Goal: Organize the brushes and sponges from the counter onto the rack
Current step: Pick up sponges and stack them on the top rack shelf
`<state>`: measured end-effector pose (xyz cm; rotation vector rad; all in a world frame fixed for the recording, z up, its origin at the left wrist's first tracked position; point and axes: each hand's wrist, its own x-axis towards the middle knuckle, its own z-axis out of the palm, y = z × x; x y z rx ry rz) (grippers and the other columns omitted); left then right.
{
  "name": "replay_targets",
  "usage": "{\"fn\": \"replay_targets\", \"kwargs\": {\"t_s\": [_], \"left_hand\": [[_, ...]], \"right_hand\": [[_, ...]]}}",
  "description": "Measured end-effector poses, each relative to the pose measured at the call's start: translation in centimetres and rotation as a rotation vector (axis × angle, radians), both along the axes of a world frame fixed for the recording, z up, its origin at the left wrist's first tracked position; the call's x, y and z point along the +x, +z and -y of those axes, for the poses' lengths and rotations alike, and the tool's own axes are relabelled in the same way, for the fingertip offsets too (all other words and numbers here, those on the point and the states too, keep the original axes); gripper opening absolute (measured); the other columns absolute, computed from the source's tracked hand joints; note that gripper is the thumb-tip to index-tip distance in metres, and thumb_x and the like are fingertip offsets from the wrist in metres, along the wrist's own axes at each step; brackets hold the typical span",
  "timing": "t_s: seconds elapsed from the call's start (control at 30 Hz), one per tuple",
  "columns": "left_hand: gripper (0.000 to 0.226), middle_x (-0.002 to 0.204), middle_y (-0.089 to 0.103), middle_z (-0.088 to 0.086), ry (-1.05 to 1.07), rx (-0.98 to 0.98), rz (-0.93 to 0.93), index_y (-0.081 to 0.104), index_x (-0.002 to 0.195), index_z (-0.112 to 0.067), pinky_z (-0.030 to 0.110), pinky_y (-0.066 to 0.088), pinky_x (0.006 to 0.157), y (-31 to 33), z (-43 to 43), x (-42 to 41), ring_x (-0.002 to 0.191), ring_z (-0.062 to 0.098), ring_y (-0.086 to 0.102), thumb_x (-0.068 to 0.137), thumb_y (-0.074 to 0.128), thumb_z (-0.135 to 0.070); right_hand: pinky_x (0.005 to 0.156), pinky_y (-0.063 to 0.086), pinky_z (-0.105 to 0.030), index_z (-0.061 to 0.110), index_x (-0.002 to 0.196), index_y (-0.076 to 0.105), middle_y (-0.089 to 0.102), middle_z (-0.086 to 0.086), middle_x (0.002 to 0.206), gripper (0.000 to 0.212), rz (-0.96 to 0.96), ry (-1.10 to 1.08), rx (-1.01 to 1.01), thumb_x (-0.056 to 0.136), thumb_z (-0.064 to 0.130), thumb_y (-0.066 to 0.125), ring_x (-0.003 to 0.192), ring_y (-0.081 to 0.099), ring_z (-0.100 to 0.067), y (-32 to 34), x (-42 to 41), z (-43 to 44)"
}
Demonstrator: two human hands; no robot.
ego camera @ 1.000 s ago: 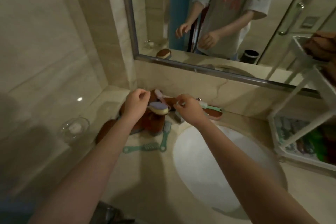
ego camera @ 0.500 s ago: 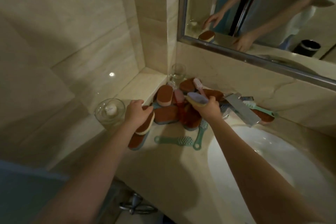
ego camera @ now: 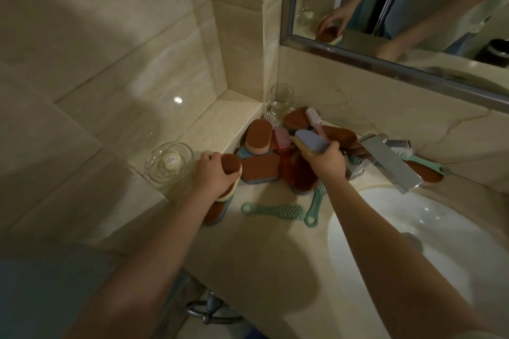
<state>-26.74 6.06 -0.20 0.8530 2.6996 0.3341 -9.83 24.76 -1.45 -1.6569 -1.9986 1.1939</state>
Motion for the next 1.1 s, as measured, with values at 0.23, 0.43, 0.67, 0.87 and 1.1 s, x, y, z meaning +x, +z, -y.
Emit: {"fn": "replay_targets", "kwargs": {"t_s": [0.23,0.43,0.67,0.87,1.1], "left_hand": [[0.079,0.137,0.037,0.013,0.013,-0.017,0.018,0.034,0.133,-0.016,0.044,0.041,0.096,0.1,-0.3,0.7,0.122,0.033,0.041,0.071,0.074,-0.043],[0.08,0.132,0.045,0.014,0.088,0.194,0.05,0.034,0.136,-0.018,0.044,0.04,0.098,1.9,-0.6,1.5,0.122,0.033,0.042,0.07,0.076,-0.037],[0.07,0.131,0.048,0.003,0.046,0.722,0.321,0.04,0.132,-0.018,0.028,0.04,0.092,6.9,-2.7,4.1,0.113,0.016,0.048,0.073,0.076,-0.023],[0.062,0.122,0.049,-0.008,-0.142,0.922,0.63,0.043,0.128,-0.027,0.031,0.045,0.097,11.4,-5.9,8.1,0.111,0.011,0.05,0.075,0.074,-0.018],[0.056,0.135,0.047,-0.008,-0.431,0.865,0.895,0.04,0.119,-0.038,0.049,0.048,0.095,15.4,-9.6,13.4,0.123,0.018,0.047,0.076,0.073,-0.026]], "right_hand": [[0.089,0.05,-0.05,0.008,0.122,0.042,0.051,-0.013,0.121,0.066,-0.147,-0.095,0.123,0.07,0.033,0.075,0.109,0.055,-0.032,1.0,0.5,1.3],[0.081,0.044,-0.029,0.011,0.127,0.04,0.053,-0.002,0.118,0.071,-0.357,-0.052,0.026,0.07,0.027,0.08,0.102,0.053,-0.017,3.3,0.8,2.5],[0.087,0.054,-0.039,0.016,0.133,0.048,0.059,-0.008,0.12,0.064,-0.519,0.102,-0.069,0.075,0.017,0.077,0.106,0.061,-0.026,6.5,3.4,2.9],[0.086,0.055,-0.036,0.017,0.123,0.043,0.057,-0.013,0.115,0.052,-0.57,0.112,-0.109,0.081,0.014,0.073,0.097,0.061,-0.022,11.0,8.7,1.8],[0.087,0.053,-0.042,0.02,0.115,0.056,0.063,-0.007,0.109,0.033,-0.659,0.16,-0.041,0.085,0.01,0.065,0.1,0.063,-0.025,17.5,16.1,1.2]]}}
